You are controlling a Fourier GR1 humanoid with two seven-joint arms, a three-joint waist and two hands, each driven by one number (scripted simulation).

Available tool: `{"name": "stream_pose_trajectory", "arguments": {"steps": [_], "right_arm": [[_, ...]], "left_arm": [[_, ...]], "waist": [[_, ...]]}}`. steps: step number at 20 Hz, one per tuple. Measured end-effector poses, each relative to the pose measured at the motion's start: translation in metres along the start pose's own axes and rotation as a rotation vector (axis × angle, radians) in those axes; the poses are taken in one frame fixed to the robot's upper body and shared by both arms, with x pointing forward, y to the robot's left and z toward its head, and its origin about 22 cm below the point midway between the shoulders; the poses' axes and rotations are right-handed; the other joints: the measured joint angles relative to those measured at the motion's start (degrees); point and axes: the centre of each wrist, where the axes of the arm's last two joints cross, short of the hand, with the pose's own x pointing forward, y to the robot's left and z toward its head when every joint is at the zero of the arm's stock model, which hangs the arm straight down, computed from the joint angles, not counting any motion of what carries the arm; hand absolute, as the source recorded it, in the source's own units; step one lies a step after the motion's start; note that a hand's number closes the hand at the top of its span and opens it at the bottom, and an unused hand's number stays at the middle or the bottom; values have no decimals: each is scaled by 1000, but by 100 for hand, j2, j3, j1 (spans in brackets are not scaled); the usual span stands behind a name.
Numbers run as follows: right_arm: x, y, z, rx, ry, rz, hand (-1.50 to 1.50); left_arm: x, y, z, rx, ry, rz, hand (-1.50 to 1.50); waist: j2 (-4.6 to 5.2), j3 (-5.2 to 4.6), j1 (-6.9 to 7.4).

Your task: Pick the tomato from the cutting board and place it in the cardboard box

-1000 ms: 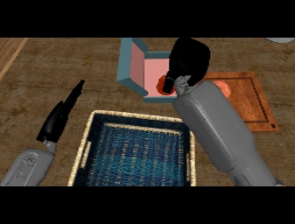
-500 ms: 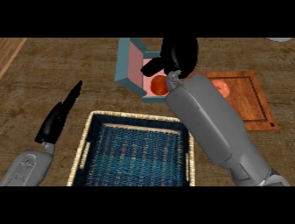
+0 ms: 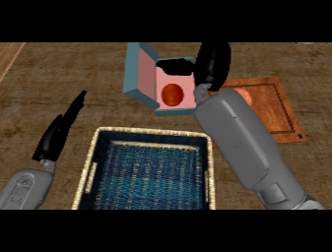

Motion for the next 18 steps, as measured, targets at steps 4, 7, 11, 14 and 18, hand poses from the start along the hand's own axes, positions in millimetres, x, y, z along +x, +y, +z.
{"name": "stream_pose_trajectory", "arguments": {"steps": [4,7,11,14,18], "right_arm": [[-26,-8,-2,-80,-23,-91,-150],[-48,-19,-5,-128,-38,-135,-150],[-78,-41,-8,-188,-56,-175,-150],[-94,-55,-7,-223,-62,-190,-150],[-125,-75,-4,-259,-73,-201,-150]], "left_arm": [[1,1,7,11,4,-1,0],[0,7,11,16,8,4,0],[-4,9,15,22,14,9,0],[-7,10,19,22,15,8,0],[-6,6,23,22,18,5,0]], "waist": [[-24,1,-79],[-32,1,-121],[-43,0,-171],[-48,-2,-186],[-52,-2,-195]]}}
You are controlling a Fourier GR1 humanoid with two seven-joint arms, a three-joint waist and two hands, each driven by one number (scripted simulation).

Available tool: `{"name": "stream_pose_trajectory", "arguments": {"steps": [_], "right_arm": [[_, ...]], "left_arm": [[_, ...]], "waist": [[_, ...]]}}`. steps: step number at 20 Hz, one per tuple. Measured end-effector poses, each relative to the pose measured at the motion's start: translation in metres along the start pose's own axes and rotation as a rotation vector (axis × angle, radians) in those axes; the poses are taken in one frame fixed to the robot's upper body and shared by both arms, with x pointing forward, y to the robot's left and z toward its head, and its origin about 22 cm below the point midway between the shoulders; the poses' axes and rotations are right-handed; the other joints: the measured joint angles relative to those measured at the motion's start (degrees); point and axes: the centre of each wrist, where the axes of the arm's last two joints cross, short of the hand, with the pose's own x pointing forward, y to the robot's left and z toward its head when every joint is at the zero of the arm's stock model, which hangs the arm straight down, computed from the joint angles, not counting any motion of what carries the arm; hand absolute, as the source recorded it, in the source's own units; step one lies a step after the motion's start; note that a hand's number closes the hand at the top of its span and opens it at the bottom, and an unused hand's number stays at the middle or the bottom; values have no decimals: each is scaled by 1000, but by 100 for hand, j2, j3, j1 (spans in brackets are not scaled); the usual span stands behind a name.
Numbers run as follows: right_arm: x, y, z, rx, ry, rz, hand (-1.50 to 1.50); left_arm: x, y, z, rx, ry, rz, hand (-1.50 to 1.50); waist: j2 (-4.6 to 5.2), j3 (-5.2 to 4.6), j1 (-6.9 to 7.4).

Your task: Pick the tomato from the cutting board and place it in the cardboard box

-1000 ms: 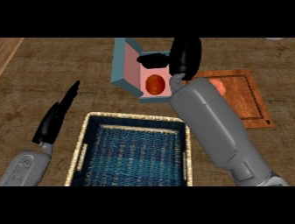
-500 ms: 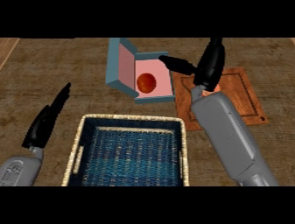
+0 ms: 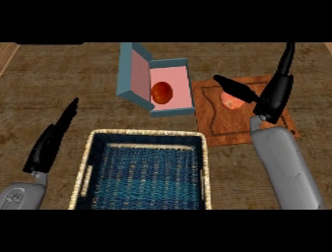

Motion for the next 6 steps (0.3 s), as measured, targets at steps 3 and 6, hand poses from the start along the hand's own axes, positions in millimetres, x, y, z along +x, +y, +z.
{"name": "stream_pose_trajectory", "arguments": {"steps": [3,6], "right_arm": [[-13,-19,-1,-4,-2,10,-150],[-26,-33,-5,10,-7,29,-150]], "left_arm": [[1,-4,-3,4,-2,-5,0],[1,1,-3,7,1,-6,0]], "waist": [[-2,-1,-10],[0,-2,-7]]}}
